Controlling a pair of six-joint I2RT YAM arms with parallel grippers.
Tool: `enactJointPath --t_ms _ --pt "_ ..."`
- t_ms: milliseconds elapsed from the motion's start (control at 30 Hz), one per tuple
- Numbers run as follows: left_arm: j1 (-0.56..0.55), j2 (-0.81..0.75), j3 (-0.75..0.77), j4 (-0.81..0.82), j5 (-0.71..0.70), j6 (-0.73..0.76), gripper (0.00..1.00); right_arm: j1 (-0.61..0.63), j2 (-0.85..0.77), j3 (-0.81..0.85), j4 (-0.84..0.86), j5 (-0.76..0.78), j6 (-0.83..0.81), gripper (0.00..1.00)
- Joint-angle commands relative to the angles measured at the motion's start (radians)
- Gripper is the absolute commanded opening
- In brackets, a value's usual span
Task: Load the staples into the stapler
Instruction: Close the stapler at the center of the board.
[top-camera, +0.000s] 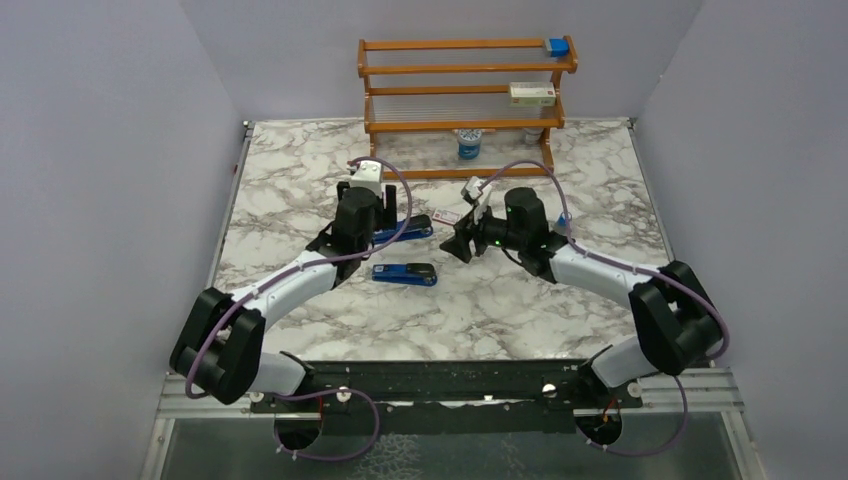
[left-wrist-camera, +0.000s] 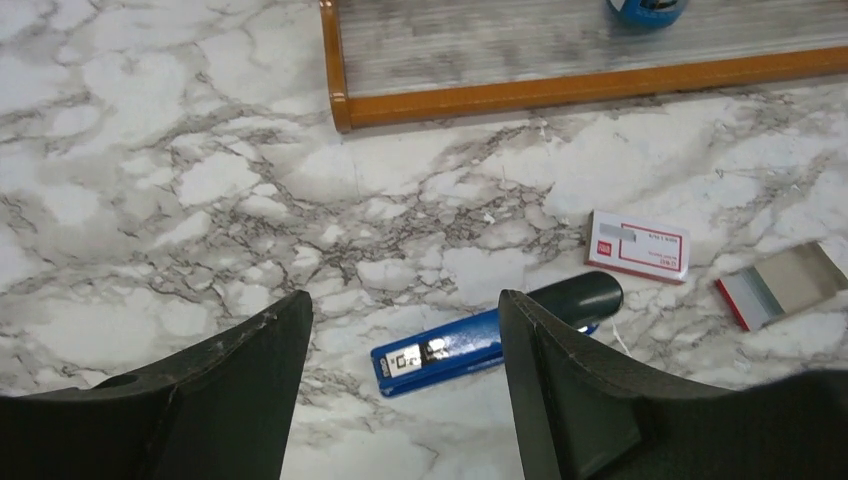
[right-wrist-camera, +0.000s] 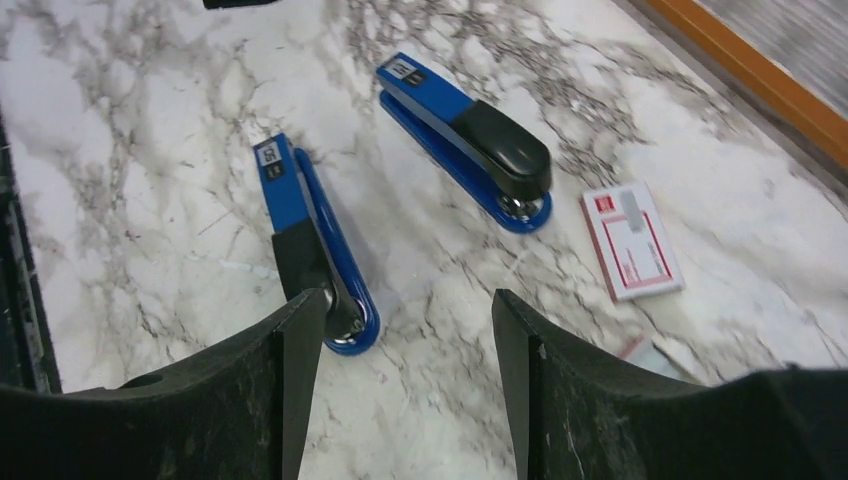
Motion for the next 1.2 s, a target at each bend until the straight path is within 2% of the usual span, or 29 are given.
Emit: enactJointPath --t_ms 0,100,200,333,467,533,633,767,833,900,1000,1167 --pt "0.035 -0.065 0.025 -0.219 0.223 -0.109 0.71 -0.011 0.142 0.14 -0.146 -0.344 -0.185 0.63" --pt "0.05 -0.088 0.018 -0.278 0.271 -0.124 0.71 -0.004 0.219 0.186 -0.145 -0.416 -0.206 0.61" --pt "0.078 -0.099 0.013 -0.317 0.336 -0.122 0.72 0.028 0.252 0.198 -0.145 -0.421 -0.241 0.64" --pt "0.12 -0.081 0.1 -0.423 0.479 -0.003 0.73 0.04 0.236 0.157 -0.109 -0.423 -0.211 0.64" --pt "0.124 -0.075 0.158 -0.478 0.522 0.241 0.74 0.039 0.109 0.043 -0.001 -0.211 -0.037 0.64" --pt "0.124 -0.075 0.144 -0.486 0.685 0.432 0.74 0.039 0.029 -0.014 0.011 -0.133 0.036 0.65" --pt "0.123 -0.084 0.089 -0.516 0.928 0.695 0.72 0.04 -0.081 -0.097 0.024 -0.104 0.098 0.66" --pt "0.124 -0.099 0.016 -0.537 0.993 0.968 0.69 0.039 -0.188 -0.143 -0.072 -0.112 0.108 0.66" --pt "0.127 -0.084 -0.004 -0.63 1.046 1.128 0.66 0.04 -0.241 -0.163 -0.108 -0.117 0.097 0.66" --pt "0.133 -0.048 0.011 -0.646 1.035 1.146 0.65 0.039 -0.287 -0.177 -0.145 -0.109 0.083 0.67" --pt "0.157 -0.003 0.029 -0.675 1.104 1.163 0.64 0.039 -0.334 -0.189 -0.187 -0.088 0.072 0.67" --pt "0.157 0.062 0.038 -0.685 1.119 1.164 0.63 0.04 -0.383 -0.222 -0.189 -0.066 0.092 0.67"
